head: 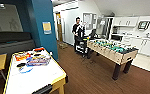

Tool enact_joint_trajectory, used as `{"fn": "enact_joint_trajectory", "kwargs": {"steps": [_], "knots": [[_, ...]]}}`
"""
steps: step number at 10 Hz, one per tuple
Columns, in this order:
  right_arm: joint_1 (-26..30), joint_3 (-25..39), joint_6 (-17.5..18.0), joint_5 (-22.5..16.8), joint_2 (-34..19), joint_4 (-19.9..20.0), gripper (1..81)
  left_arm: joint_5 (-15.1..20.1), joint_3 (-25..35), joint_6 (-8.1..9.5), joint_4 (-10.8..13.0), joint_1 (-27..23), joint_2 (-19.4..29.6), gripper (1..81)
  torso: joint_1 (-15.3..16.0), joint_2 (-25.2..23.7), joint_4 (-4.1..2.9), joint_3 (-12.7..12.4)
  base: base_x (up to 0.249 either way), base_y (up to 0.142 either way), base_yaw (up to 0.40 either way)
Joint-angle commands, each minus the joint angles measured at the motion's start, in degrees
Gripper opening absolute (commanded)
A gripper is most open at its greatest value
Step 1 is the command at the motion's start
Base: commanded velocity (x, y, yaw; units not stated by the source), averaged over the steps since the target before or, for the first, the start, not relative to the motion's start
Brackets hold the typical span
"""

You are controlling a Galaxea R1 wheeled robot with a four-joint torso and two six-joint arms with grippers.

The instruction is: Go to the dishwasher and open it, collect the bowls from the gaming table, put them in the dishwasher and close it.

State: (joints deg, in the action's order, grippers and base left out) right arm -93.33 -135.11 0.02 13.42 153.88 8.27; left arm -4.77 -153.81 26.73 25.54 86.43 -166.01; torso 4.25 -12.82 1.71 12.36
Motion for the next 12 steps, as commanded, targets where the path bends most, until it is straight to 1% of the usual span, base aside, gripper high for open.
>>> {"fn": "enact_joint_trajectory", "kwargs": {"steps": [1,3,4,5,7,10,12], "knots": [[1.78,0.11,0.15,-3.05,-1.1,-0.09,1.0,2.22,-0.09,-1.24,0.57,-2.36,-0.2,1.0,0.0,0.0,0.0,0.0,0.0,0.0,-0.397],[1.79,-0.23,0.15,-3.14,-0.66,-0.27,1.0,2.22,-0.09,-1.77,0.56,-2.36,-0.73,1.0,0.0,0.0,0.0,0.0,0.0,0.0,-0.396],[1.78,-0.32,0.15,-3.13,-0.57,-0.36,1.0,2.31,-0.09,-2.03,0.56,-2.36,-0.82,1.0,0.0,0.0,0.0,-2.38,0.0,0.0,-0.397],[1.78,-0.67,0.15,-3.06,-0.4,-0.36,1.0,2.31,-0.09,-2.04,0.56,-2.36,-0.91,1.0,0.0,0.0,0.0,-0.18,0.0,0.0,-0.397],[1.87,-2.16,0.15,-3.13,0.31,-0.18,1.0,2.31,-0.09,-2.04,0.56,-2.36,-0.91,1.0,-0.02,0.0,0.0,-0.66,0.0,0.0,-0.397],[1.96,-4.98,0.15,-3.14,2.16,-0.27,1.0,2.31,-0.09,-2.04,0.56,-2.36,-1.08,1.0,-0.02,0.0,0.0,-0.64,0.0,0.0,-0.397],[1.87,-5.33,0.15,-3.14,2.42,-0.53,1.0,2.31,-0.09,-2.04,0.56,-2.36,-1.08,1.0,-0.04,-0.02,0.0,-0.64,0.0,0.0,-0.397]]}}
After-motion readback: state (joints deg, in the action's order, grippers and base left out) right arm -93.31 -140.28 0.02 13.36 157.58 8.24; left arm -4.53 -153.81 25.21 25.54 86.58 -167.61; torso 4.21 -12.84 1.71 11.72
